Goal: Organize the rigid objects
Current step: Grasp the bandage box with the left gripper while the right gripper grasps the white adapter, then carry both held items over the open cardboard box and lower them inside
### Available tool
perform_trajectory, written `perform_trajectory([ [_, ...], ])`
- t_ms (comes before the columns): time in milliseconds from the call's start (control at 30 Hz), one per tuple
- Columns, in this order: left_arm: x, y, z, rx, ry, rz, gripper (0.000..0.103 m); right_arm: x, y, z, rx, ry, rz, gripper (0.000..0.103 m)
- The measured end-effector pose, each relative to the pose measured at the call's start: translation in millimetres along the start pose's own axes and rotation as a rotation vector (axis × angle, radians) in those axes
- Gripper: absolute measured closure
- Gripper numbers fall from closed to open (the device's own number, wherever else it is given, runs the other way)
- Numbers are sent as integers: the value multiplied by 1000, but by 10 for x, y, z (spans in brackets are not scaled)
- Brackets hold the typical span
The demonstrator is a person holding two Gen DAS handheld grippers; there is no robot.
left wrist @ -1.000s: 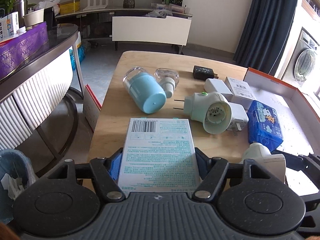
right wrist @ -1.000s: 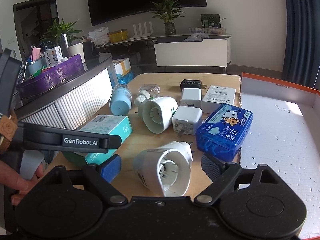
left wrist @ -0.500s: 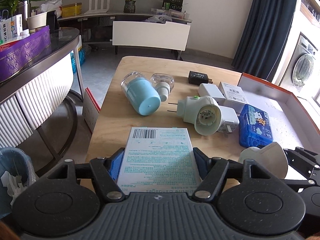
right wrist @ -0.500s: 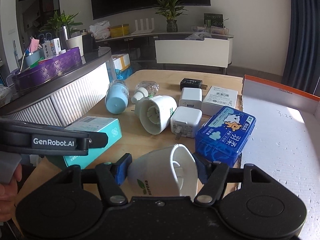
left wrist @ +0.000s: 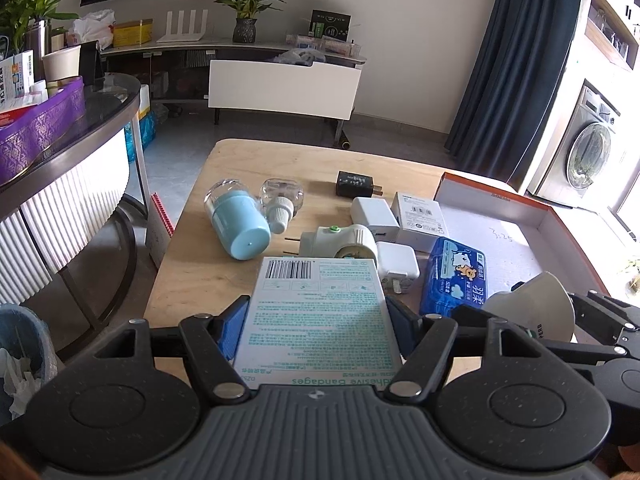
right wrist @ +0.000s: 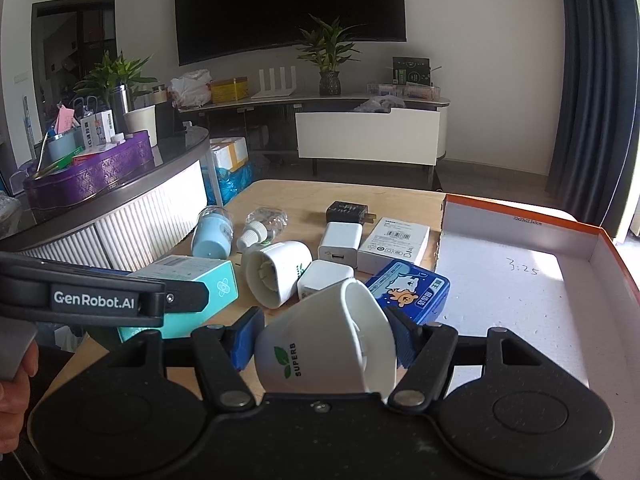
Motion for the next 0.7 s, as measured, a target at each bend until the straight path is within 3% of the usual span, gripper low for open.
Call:
perform_trajectory([
  [700,-1013,-74,430,-10,-114,-142,32,-992,462,368,-91,-121,-159,24],
])
Point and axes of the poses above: each gripper's, at about its wrist camera, not at the fingertips, and y roughly against the way its jaws point, x to its left, z to its top, the point moved 6 cm from there along -y, roughly the way its jaws point, and after that the axes turned 6 degrees about x, right-handed, at the moved point
